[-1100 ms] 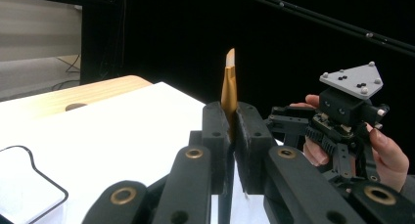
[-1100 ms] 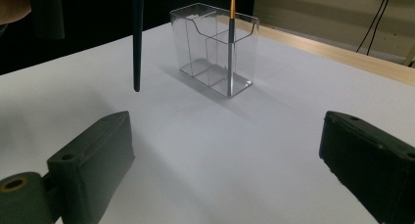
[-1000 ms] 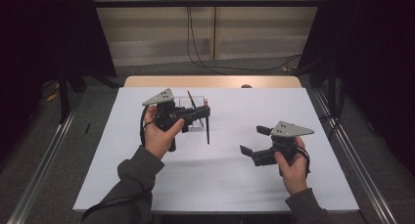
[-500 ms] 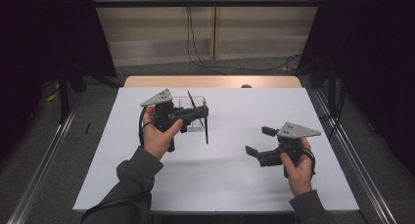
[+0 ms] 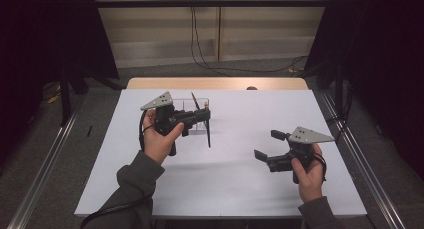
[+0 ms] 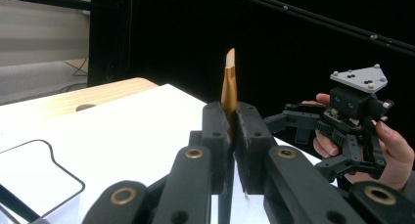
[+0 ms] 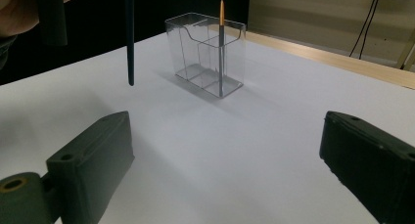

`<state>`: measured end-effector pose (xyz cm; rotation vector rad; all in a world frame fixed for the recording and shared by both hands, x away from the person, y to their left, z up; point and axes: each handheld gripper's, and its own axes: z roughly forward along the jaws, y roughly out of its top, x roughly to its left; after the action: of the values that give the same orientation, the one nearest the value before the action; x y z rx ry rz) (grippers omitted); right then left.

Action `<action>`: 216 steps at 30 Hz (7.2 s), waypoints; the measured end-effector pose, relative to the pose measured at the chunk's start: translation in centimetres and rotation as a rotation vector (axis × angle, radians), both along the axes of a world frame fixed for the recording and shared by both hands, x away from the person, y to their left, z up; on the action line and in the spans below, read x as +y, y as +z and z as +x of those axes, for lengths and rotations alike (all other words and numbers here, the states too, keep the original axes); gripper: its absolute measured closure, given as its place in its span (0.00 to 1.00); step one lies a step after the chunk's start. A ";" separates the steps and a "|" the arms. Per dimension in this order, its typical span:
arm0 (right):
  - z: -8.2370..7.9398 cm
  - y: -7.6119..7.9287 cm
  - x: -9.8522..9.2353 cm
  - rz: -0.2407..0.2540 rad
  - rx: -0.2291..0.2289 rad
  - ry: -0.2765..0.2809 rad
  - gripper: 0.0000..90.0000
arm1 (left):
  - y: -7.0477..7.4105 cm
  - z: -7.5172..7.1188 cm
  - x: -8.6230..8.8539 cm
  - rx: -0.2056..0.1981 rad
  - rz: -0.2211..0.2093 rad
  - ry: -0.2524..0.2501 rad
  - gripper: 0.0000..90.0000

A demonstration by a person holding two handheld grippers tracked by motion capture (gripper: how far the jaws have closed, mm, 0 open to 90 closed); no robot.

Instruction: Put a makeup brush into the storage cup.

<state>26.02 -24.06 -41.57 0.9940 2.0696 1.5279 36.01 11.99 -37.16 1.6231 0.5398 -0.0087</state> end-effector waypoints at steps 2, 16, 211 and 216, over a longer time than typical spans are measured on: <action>0.0 0.0 -0.1 0.002 -0.001 -0.002 0.06 | 0.0 -0.1 0.0 0.002 -0.005 0.008 0.93; -0.1 0.0 -0.3 0.000 -0.005 0.003 0.06 | 0.3 0.2 0.3 -0.009 0.015 0.012 0.93; -0.1 -0.2 -0.7 0.018 -0.003 0.050 0.06 | -2.9 9.2 0.6 0.012 0.126 0.262 0.93; -0.1 -0.3 -0.7 0.018 -0.003 0.051 0.06 | -3.3 9.1 0.4 0.018 0.135 0.263 0.93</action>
<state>25.91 -24.78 -41.84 0.9512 2.0981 1.5744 45.13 12.44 -40.45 1.6727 0.7777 0.2126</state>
